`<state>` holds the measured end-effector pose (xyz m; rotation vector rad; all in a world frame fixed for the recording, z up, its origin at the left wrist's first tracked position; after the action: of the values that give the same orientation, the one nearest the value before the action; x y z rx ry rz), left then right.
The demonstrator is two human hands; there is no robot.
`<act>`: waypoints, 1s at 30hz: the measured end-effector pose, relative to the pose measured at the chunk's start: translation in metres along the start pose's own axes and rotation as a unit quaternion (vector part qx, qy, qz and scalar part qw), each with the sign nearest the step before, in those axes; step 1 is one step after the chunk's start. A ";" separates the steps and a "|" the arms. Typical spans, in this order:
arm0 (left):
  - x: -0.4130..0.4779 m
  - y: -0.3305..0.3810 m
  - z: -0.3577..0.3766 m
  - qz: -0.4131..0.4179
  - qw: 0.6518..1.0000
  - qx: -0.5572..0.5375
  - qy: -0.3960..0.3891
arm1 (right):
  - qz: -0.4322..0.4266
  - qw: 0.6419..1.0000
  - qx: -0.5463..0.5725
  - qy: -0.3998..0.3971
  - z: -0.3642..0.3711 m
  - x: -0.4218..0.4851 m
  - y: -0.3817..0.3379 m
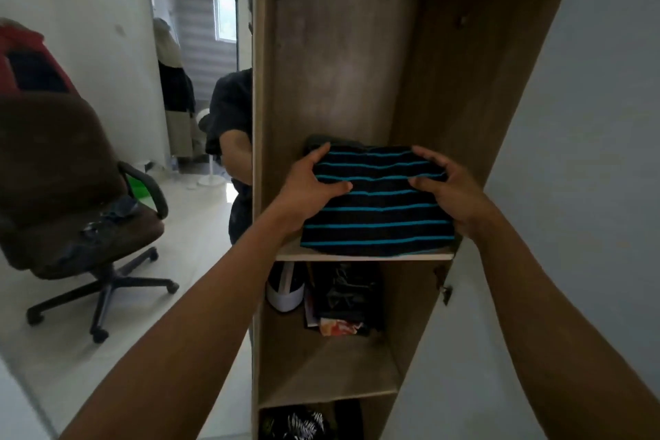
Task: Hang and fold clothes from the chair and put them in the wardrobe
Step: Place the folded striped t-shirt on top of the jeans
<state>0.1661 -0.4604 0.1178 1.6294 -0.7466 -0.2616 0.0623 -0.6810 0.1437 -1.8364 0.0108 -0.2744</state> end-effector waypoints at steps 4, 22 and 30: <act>0.055 -0.030 -0.006 -0.020 0.999 -0.035 0.011 | 0.008 1.000 -0.026 -0.007 -0.018 0.070 0.026; 0.199 -0.177 -0.043 -0.265 0.952 0.100 0.113 | 0.202 0.971 -0.115 -0.054 -0.038 0.223 0.179; 0.227 -0.195 -0.049 -0.259 0.947 0.130 0.140 | 0.212 0.976 -0.043 -0.022 -0.040 0.252 0.188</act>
<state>0.4287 -0.5521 -0.0021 2.0493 -0.1249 -0.3049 0.3245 -0.8092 0.0211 -1.8731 0.3838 0.0675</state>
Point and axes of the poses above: each hand's wrist, its own x-axis towards the middle knuckle, its own z-axis out of the palm, y = z × x, the point moved 4 cm from there along x, towards the middle knuckle, and after that the axes turned 10 degrees about -y, right-handed, at the moved point
